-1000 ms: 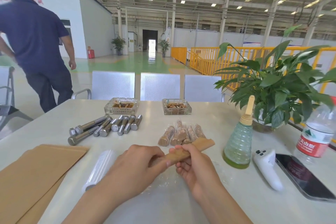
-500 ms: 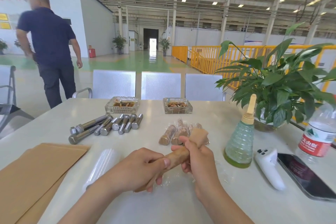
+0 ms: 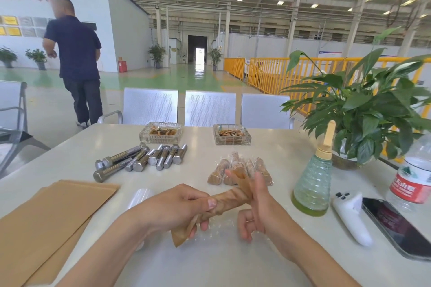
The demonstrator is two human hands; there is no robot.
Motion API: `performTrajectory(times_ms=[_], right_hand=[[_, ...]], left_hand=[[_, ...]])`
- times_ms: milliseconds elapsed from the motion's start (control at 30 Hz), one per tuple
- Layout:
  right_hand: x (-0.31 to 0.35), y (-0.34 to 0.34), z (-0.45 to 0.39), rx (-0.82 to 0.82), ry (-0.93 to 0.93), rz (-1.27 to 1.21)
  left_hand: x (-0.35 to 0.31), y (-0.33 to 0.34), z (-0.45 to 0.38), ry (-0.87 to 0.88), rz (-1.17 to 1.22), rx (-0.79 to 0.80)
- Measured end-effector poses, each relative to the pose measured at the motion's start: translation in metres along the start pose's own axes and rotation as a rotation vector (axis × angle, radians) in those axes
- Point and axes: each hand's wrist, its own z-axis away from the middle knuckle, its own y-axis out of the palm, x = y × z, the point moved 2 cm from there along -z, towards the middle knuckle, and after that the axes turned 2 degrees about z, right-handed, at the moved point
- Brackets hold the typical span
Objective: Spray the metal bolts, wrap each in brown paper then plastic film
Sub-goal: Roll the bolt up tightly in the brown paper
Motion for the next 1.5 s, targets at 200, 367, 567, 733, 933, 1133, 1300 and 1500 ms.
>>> performTrajectory(times_ms=[200,367,567,733,933,1133,1300,1500], right_hand=[[0.012,-0.003,0.005,0.097,-0.040,-0.335],[0.011,-0.004,0.005,-0.005,-0.018,0.001],[0.010,-0.002,0.006,-0.153,-0.126,0.211],[0.006,-0.005,0.003,-0.274,0.054,-0.294],[0.014,0.000,-0.001,-0.206,0.163,-0.581],[0.011,0.020,0.000,-0.207,0.133,-0.523],[0.011,0.032,0.003,-0.261,0.088,-0.405],[0.010,0.037,0.004,-0.225,0.121,-0.424]], left_hand=[[-0.003,0.003,-0.005,0.002,-0.007,0.034],[-0.004,0.003,-0.005,0.001,-0.004,0.062],[0.000,-0.002,-0.003,-0.064,0.193,-0.005],[0.001,-0.011,-0.001,-0.047,0.795,-0.242],[0.003,0.017,-0.005,0.259,0.613,-0.212],[-0.004,0.034,-0.019,0.262,0.741,-0.483],[-0.008,0.042,-0.021,0.287,0.730,-0.820],[-0.007,0.034,-0.018,0.301,0.575,-0.910]])
